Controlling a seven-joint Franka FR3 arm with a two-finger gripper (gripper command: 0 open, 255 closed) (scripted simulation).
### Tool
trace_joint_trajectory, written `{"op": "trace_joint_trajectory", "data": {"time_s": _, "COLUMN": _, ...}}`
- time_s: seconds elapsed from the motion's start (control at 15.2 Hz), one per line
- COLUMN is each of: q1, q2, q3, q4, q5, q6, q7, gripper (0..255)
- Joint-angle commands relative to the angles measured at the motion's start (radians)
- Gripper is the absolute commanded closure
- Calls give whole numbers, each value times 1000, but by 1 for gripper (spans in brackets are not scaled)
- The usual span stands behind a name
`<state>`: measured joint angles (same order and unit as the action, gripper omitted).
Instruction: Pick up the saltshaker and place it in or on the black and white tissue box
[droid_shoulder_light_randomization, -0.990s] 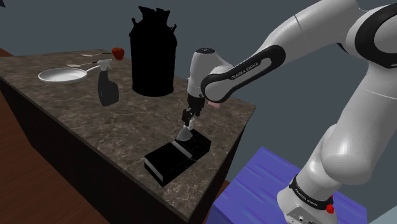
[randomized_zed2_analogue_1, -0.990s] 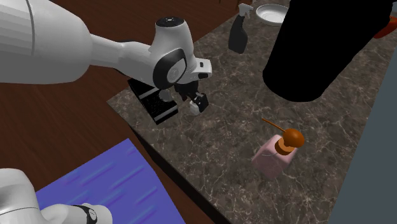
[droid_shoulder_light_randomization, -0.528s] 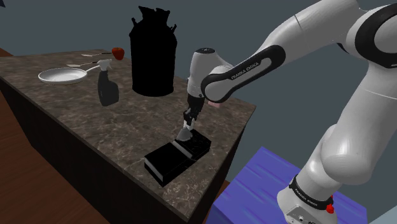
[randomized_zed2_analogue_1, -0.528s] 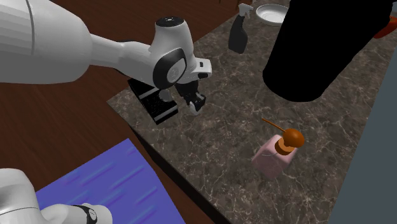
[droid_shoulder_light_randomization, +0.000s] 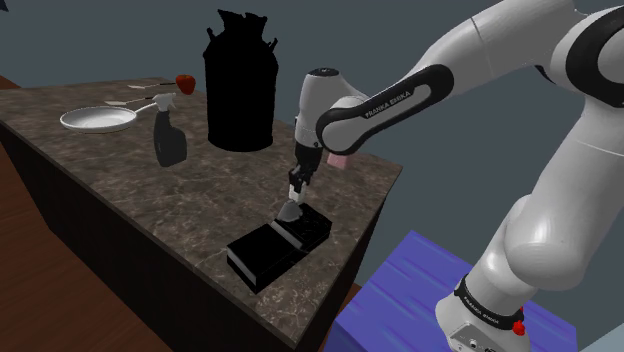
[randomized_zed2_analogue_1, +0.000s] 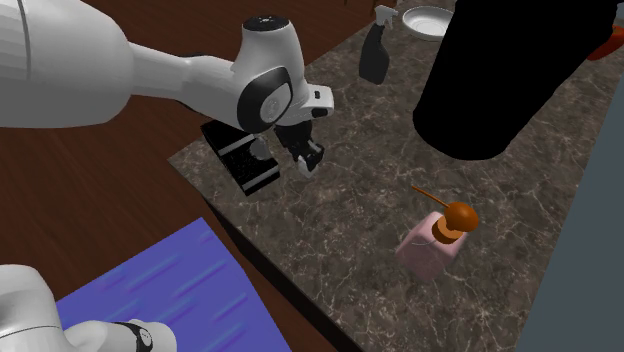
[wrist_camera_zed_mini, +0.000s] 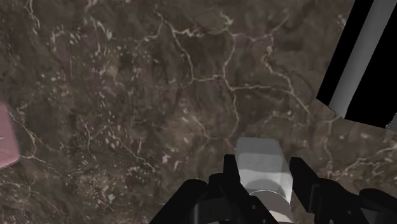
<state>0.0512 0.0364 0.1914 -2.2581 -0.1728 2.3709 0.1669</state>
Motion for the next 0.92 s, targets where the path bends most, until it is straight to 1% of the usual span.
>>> {"op": "trace_joint_trajectory", "data": {"time_s": 0.0, "q1": 0, "q2": -17, "q3": 1, "q4": 8, "q5": 9, "q6": -24, "q7": -8, "gripper": 255}}
{"op": "trace_joint_trajectory", "data": {"time_s": 0.86, "q1": 2, "q2": -102, "q3": 1, "q4": 96, "q5": 50, "q6": -193, "q7": -50, "gripper": 255}}
